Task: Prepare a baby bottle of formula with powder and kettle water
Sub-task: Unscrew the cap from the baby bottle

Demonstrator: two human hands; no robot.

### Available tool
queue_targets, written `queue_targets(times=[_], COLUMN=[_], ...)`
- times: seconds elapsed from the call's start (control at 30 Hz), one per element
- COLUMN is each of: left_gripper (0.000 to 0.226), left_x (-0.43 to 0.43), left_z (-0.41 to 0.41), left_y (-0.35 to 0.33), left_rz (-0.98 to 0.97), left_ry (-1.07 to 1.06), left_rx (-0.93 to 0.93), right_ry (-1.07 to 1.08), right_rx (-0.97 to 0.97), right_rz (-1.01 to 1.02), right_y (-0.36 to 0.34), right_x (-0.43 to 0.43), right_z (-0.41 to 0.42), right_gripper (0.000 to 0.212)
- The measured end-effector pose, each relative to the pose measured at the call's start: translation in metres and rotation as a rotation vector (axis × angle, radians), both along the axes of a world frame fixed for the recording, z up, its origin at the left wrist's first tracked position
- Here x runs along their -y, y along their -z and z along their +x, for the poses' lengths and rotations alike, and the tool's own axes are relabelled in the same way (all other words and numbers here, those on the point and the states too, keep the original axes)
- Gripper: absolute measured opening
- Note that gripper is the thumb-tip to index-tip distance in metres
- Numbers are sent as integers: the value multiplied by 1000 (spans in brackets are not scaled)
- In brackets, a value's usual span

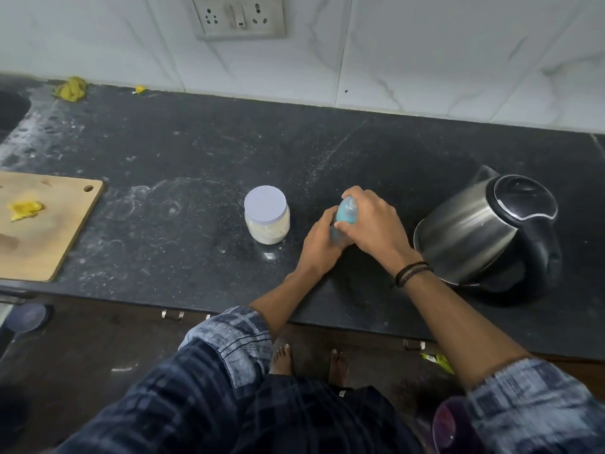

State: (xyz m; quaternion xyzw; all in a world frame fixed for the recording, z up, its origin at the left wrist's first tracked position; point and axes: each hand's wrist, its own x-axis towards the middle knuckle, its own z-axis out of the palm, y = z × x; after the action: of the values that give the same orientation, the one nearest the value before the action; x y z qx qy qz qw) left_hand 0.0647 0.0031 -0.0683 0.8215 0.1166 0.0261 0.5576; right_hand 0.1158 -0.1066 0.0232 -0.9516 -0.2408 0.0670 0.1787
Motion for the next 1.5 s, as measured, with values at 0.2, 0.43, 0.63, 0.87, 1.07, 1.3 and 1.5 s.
queue_targets(times=[0.2,0.43,0.63,0.87,1.07,1.3,1.5], left_gripper=[56,54,55,63,69,66,73], left_x=[3,1,-1,-3,-5,-6,-6], left_z=[-3,-1,1,3,3,5,6], left_y=[8,16,24,27,26,31,31], left_rz=[69,87,75,70,86,106,128], left_ry=[-3,16,10,12,27,30,36], left_rx=[63,116,157,145,138,166,142], right_ry=[-49,-125,-207,-224,-197,-246,-229], right_rx=[9,-7,-75,-153,-79,-162,-135], right_rz=[10,28,20,-53,-57,-41,-17], right_y=[4,8,5,-6,-1,-7,-5], right_x=[2,6,10,8,4,4,1], right_z=[5,12,20,31,27,29,29], right_gripper=[55,59,59,69,51,66,58])
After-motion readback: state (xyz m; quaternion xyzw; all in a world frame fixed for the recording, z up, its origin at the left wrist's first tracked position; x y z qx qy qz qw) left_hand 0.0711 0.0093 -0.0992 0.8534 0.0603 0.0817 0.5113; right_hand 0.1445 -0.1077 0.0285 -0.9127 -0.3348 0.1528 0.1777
